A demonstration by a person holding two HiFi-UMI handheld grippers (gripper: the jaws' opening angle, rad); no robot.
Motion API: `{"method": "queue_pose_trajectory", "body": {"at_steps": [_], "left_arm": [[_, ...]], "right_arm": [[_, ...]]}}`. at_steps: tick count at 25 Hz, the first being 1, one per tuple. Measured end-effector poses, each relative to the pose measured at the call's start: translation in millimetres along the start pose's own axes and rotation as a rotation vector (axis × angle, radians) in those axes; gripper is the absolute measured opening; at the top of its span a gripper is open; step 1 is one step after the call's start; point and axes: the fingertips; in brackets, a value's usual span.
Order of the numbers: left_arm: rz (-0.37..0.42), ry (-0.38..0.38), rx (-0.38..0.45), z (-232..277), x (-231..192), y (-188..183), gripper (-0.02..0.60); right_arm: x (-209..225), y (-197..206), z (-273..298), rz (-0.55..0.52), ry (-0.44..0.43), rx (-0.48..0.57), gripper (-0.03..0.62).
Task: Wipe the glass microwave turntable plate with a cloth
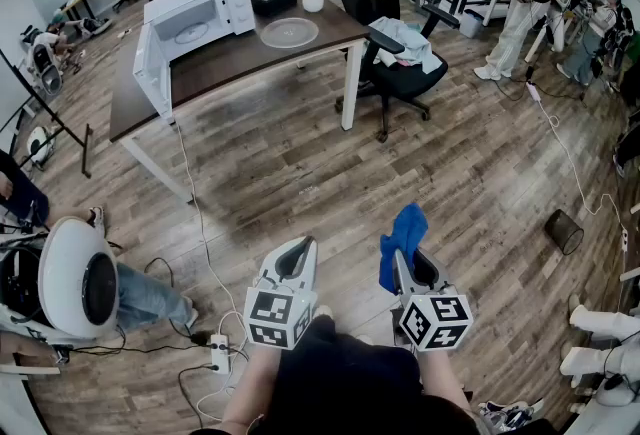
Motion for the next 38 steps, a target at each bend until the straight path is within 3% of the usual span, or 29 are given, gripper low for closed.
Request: {"method": "queue_pose_trajectory", "body": {"at_steps": [12,27,38], "left_arm": [[-0.03,-0.004,-0.002,-4.8,-9.1,4.1,0.008],[-0.012,0.021,-0.012,9.4,-61.4,0.5,0.008],[-0.041,-0.028,-0.036,59.3,-111.7,-5.6,0.008]], "right_arm": [[-15.4,5.1,12.6,0.011,-0.007,-0.034,0.089],[-35.3,1.5,58.1,0.028,0.035,-0.038,0.089],[-34.5,-13.3,139.6,0.033,-0.031,-0.093,0.091]]}}
Point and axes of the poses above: the fingertips, and each gripper's own axes: z forward along the fingers, x to its right, y out of its underside, and after that the axes turned 1 degree about y, right-handed
